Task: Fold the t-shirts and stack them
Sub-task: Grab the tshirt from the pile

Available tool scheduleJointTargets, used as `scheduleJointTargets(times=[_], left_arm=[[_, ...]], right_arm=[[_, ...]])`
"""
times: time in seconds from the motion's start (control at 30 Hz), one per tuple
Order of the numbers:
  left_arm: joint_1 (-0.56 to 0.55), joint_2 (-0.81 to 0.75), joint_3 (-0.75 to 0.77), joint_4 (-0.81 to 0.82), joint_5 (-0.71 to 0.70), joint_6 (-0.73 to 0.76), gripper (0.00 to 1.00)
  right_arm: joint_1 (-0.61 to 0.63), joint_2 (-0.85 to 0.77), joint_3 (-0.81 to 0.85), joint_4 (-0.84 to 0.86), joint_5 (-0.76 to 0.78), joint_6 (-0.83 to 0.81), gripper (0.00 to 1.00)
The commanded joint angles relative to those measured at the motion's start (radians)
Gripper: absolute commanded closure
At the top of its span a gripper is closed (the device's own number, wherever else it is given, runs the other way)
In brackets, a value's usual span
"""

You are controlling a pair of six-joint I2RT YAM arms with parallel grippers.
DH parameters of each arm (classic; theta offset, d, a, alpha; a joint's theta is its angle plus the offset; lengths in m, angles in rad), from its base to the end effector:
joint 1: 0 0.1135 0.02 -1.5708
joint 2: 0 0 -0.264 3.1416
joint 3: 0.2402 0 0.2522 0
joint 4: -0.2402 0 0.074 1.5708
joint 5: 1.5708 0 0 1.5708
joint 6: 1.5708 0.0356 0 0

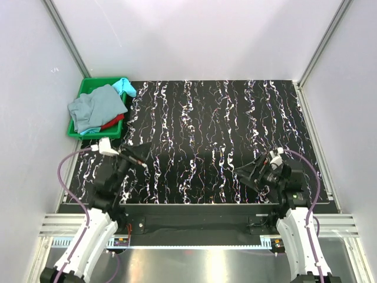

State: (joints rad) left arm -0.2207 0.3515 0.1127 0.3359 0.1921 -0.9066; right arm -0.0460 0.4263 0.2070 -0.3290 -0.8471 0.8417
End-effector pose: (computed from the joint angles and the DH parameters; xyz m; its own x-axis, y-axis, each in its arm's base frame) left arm 0.1281 -0.0357 0.2153 -0.2569 -0.7345 -0.6281 0.3212 0.5481 -0.7723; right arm 0.1161 0.0214 0.1771 -0.8006 0.5312 -0.2772 -0.0170 0.4424 0.8967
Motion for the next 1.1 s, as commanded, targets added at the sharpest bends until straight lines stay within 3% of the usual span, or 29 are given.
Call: scheduleJointTargets(times=[0.0, 0.1, 0.2, 0.23, 0.37, 0.5, 0.57, 0.6, 0.67, 0.7, 0.8, 0.93, 1.07], left_arm=[[0.000, 0.142, 0.212, -0.219, -0.279, 0.051, 0.01], [0.003, 0.307, 0.396, -0.400, -0.429, 0.051, 0.01], [0.046, 0.479, 0.592, -0.593, -0.464, 0.092, 0.01], [0.064, 0.522, 0.629, -0.659, -0.532, 0.078, 0.01], [0.148, 0.656, 0.771, -0.617, -0.560, 0.066, 0.01], [0.245, 0.877, 0.963, -0.597, -0.517, 0.109, 0.01], [0.293, 1.019, 1.057, -0.629, -0.511, 0.150, 0.06], [0.311, 1.073, 1.175, -0.652, -0.508, 0.196, 0.07], [0.359, 1.231, 1.316, -0.765, -0.511, 0.242, 0.19], [0.371, 1.280, 1.457, -0.803, -0.520, 0.306, 0.26], [0.376, 1.452, 1.693, -0.937, -0.653, 0.455, 0.32], [0.380, 1.589, 1.812, -0.948, -0.795, 0.566, 0.30], [0.402, 1.711, 1.883, -0.948, -0.784, 0.598, 0.31]], right_arm=[[0.000, 0.023, 0.123, -0.209, 0.124, -0.142, 0.00], [0.000, 0.061, 0.238, -0.367, 0.215, -0.220, 0.00], [0.000, 0.109, 0.311, -0.410, 0.206, -0.194, 0.00], [0.000, 0.144, 0.336, -0.413, 0.192, -0.184, 0.00], [0.000, 0.239, 0.541, -0.456, 0.132, -0.277, 0.00], [0.000, 0.284, 0.672, -0.567, 0.288, -0.300, 0.00], [-0.002, 0.296, 0.706, -0.567, 0.306, -0.334, 0.00], [0.000, 0.308, 0.721, -0.567, 0.306, -0.351, 0.00], [0.000, 0.345, 0.764, -0.581, 0.315, -0.394, 0.00], [0.000, 0.354, 0.778, -0.582, 0.330, -0.404, 0.00], [0.012, 0.388, 0.827, -0.584, 0.383, -0.455, 0.00], [0.073, 0.483, 0.911, -0.625, 0.489, -0.519, 0.00], [0.121, 0.586, 1.020, -0.643, 0.571, -0.570, 0.00]])
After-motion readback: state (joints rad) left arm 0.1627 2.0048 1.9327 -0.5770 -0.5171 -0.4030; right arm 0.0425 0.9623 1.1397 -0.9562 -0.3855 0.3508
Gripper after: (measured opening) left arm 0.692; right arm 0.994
